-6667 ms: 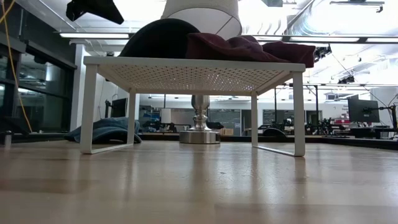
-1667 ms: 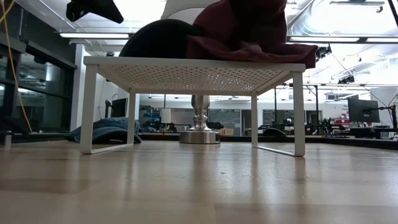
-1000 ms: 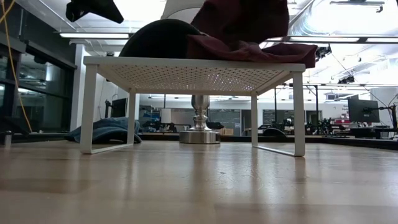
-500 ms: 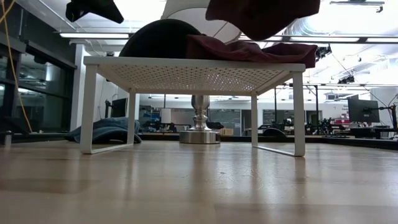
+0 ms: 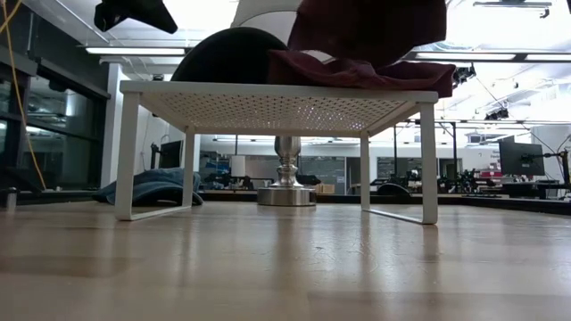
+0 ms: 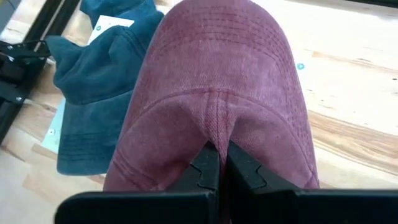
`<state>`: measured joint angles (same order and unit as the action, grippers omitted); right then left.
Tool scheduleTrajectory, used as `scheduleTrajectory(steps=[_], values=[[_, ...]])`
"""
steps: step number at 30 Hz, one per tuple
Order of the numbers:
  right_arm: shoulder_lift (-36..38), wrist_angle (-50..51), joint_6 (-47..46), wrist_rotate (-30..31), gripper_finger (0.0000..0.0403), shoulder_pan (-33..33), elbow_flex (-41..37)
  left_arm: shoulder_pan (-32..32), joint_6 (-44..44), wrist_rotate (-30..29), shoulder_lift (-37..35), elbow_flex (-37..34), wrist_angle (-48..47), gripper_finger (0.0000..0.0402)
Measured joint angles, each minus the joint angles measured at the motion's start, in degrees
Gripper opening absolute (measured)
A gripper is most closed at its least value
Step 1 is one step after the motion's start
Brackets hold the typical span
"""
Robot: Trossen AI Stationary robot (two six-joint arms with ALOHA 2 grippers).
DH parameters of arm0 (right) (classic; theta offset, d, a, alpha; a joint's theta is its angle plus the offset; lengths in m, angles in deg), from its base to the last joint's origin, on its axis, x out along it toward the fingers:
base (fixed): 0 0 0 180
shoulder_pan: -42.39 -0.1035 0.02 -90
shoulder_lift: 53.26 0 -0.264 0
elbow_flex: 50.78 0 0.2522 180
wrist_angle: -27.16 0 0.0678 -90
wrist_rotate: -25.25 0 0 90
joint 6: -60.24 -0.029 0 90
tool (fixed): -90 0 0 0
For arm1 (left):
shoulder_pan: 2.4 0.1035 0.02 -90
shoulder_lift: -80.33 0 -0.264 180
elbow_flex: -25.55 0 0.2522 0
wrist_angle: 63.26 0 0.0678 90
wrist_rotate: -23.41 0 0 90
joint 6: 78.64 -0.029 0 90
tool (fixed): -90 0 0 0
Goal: Pick & Place hat
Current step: Stack the red cap on top of the other red cap on the shelf
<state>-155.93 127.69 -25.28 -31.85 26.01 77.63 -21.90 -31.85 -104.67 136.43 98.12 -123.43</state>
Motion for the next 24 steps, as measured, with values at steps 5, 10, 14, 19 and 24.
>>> scheduleTrajectory(steps=[5,10,14,19,24], values=[[-0.7,-0.5,-0.7,-0.4,0.0,0.2,-0.1,0.0,0.0,0.0,0.0,0.0,0.0,0.0],[-1.3,-0.3,-1.2,-0.6,0.0,0.4,-0.1,0.0,0.0,0.0,0.0,0.0,0.0,0.0],[-1.9,-0.4,-1.5,-1.1,0.0,0.4,-0.1,0.0,0.0,0.1,0.0,0.0,0.0,0.0],[-2.7,-0.5,-1.7,-1.4,0.0,0.2,-0.2,0.0,0.0,0.1,0.0,0.0,0.0,0.0],[-3.4,-1.0,-3.0,-1.5,0.0,0.2,-2.6,0.0,0.0,0.2,0.0,0.0,0.0,0.0]])
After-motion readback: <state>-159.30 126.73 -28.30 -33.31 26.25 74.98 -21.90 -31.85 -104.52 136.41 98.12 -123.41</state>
